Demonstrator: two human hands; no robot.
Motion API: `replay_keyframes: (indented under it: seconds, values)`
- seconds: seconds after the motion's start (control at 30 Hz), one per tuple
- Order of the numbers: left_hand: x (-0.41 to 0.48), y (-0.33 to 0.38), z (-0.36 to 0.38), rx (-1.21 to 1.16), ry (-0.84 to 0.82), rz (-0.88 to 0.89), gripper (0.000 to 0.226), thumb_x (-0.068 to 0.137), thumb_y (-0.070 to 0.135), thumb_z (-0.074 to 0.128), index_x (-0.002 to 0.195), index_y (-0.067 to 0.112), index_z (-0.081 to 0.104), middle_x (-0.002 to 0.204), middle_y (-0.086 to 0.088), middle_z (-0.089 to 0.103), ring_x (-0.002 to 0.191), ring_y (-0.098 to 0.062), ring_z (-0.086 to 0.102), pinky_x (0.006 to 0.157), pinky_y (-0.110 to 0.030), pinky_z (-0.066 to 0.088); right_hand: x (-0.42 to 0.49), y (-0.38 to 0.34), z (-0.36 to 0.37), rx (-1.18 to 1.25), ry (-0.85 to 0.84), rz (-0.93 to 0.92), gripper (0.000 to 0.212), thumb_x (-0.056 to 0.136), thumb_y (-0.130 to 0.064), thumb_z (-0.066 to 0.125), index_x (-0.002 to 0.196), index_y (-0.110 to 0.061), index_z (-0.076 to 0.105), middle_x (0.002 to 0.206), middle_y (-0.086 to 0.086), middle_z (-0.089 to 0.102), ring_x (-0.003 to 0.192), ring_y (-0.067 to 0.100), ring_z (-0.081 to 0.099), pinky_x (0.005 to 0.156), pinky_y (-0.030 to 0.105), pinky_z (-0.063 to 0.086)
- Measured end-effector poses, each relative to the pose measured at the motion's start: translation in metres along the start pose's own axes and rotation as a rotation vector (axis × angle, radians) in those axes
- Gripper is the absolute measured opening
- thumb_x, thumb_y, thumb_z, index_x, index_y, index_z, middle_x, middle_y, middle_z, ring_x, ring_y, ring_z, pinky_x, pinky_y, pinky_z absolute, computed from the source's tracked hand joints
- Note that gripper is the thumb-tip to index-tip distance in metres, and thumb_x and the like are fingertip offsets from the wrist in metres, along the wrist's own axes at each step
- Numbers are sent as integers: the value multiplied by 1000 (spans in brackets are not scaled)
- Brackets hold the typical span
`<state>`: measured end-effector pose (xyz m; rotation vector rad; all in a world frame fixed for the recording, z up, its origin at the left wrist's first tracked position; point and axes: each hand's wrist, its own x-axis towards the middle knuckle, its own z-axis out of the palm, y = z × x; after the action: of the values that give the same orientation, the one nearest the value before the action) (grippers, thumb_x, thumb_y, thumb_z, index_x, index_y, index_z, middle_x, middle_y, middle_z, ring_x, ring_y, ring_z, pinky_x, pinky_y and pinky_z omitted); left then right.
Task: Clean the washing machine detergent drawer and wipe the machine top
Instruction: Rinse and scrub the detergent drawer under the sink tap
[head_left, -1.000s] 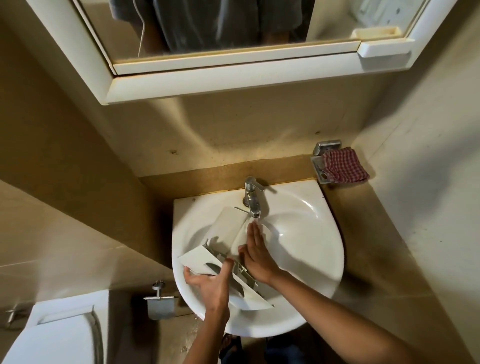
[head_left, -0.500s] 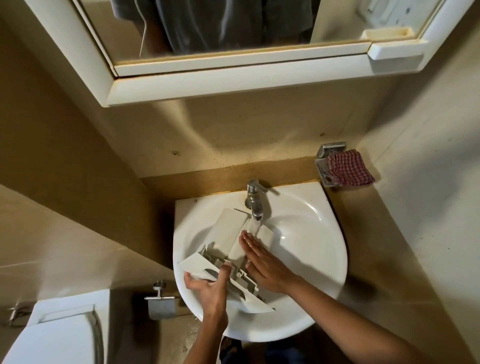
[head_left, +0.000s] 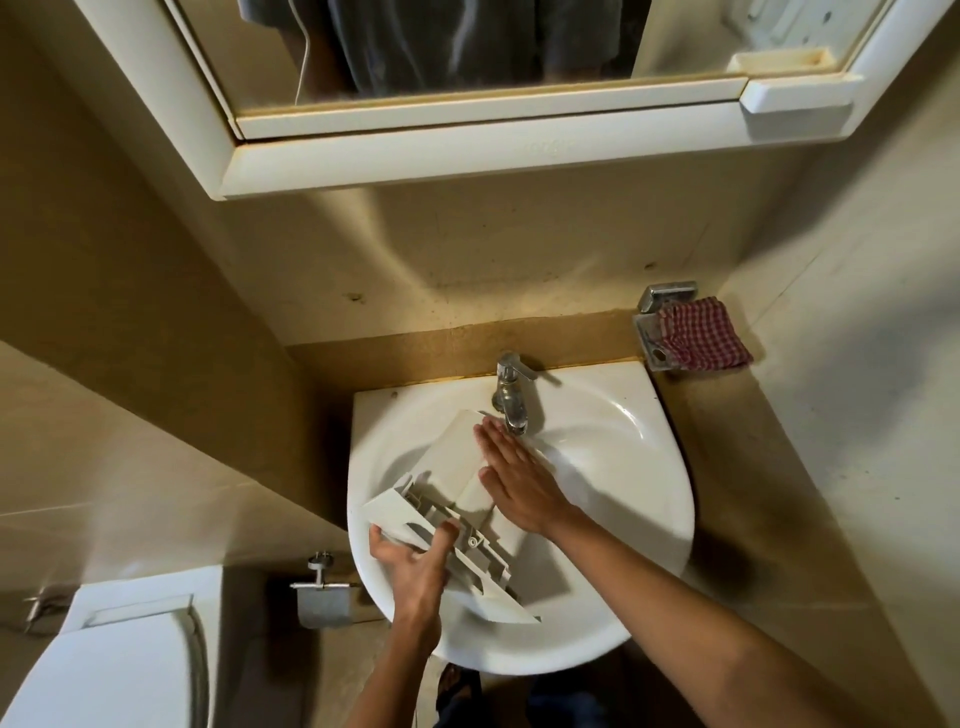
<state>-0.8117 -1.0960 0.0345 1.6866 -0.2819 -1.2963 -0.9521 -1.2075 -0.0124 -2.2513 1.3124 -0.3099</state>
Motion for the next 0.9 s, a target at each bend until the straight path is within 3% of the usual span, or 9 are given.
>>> replay_keyframes:
  seconds: [0.07,0.13,0.2,0.3,0.37,0.47,0.63,0.8,0.9]
  values:
    - [4,-6,0,55,31,41,82,67,41,83,129,45,30,114,3,65,106,-26,64,91,-57,50,8,-18,3,-7,-2,68,80,88,-60,-4,152,-14,5,160,-1,-4,145,11,-13,120,40,-6]
    - [6,-8,-1,92,19,36,92,57,51,83,131,51,29,121,5,62,111,-27,61,94,-61,47,7,-28,4,-50,-30,-39,71,92,-52,5,153,-16,9,160,-3,2,146,13,-9,118,37,-11]
    - [-2,1,0,96,-26,51,89,59,45,81,134,43,32,115,4,66,107,-28,64,89,-58,51,4,-22,-2,-69,-23,-154,61,97,-41,14,151,-15,19,159,0,17,147,13,6,120,34,0]
    - [-3,10,1,120,-116,36,81,63,40,75,134,34,36,105,0,71,96,-24,69,70,-43,56,4,-6,-14,-62,70,-63,61,96,-43,15,147,-17,34,151,0,36,142,13,27,117,34,20]
    - [-1,15,0,152,-148,1,91,60,51,73,138,37,29,114,-2,66,98,-24,67,65,-41,55,4,-13,-15,-57,96,8,68,92,-46,9,145,-15,37,150,2,38,141,16,29,115,33,18]
    - [2,23,-2,205,-193,-46,100,58,60,69,142,40,19,118,1,58,100,-22,61,70,-42,50,7,-33,-8,-71,62,-55,67,91,-42,10,141,-10,41,146,7,43,140,20,30,117,35,13]
    - [6,30,1,267,-235,-24,102,62,46,67,147,32,12,101,12,53,87,-13,58,67,-34,47,10,-22,-18,-96,41,-256,45,97,-33,27,126,-13,54,127,2,58,120,19,50,103,31,33]
    - [7,41,1,335,-260,1,120,41,61,72,144,34,18,108,9,57,96,-18,61,68,-35,50,-1,1,-22,-25,110,-173,49,100,-43,26,127,-14,54,125,-1,59,115,15,53,97,31,41]
    - [9,44,1,363,-281,9,119,44,62,74,145,33,18,104,15,53,93,-11,57,68,-33,47,-7,10,-21,-16,136,-125,46,100,-39,27,128,-15,55,126,-2,60,115,15,54,98,27,37]
